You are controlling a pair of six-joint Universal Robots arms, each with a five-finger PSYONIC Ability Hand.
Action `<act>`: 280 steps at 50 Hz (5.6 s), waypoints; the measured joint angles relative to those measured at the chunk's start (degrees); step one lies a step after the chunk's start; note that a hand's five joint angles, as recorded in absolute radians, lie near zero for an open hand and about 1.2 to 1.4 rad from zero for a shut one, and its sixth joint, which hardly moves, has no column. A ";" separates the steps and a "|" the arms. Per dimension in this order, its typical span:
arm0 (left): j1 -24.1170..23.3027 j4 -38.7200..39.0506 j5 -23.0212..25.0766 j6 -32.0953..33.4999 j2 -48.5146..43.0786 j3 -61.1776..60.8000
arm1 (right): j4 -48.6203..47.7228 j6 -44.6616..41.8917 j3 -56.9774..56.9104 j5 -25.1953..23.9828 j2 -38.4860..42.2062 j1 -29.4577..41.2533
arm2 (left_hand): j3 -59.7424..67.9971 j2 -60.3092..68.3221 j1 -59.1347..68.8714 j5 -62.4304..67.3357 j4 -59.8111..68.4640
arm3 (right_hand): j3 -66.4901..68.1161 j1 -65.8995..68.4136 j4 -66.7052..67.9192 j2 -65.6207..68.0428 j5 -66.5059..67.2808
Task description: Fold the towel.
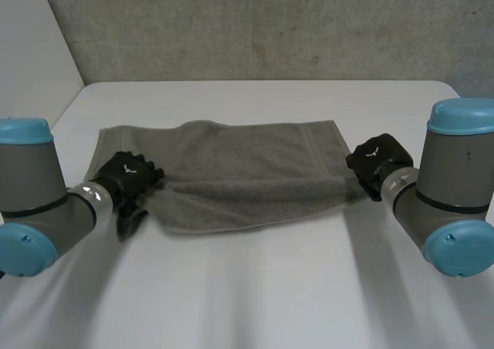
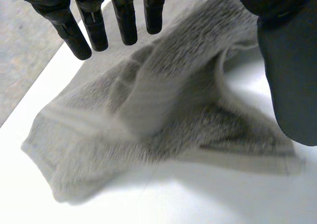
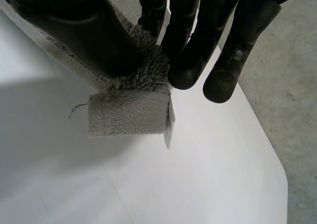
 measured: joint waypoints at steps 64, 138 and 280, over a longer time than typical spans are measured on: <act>6.56 1.43 -1.19 -17.38 20.16 -23.85 | -0.27 2.20 2.13 -0.40 0.96 0.39 | 43.84 43.31 42.80 44.64 43.06 | 0.00 0.01 0.00 0.00 0.00; 2.23 2.26 -2.12 -16.21 1.24 -6.23 | -0.27 1.37 2.80 -0.56 3.17 0.35 | 22.63 22.16 21.43 23.72 21.62 | 0.00 -0.04 0.00 0.00 0.00; 9.43 18.66 10.80 -22.55 17.48 -16.59 | 21.34 7.70 -11.84 -6.39 5.55 -7.19 | 73.46 70.58 67.09 71.20 70.83 | -49.61 -49.40 -49.15 -48.25 -51.93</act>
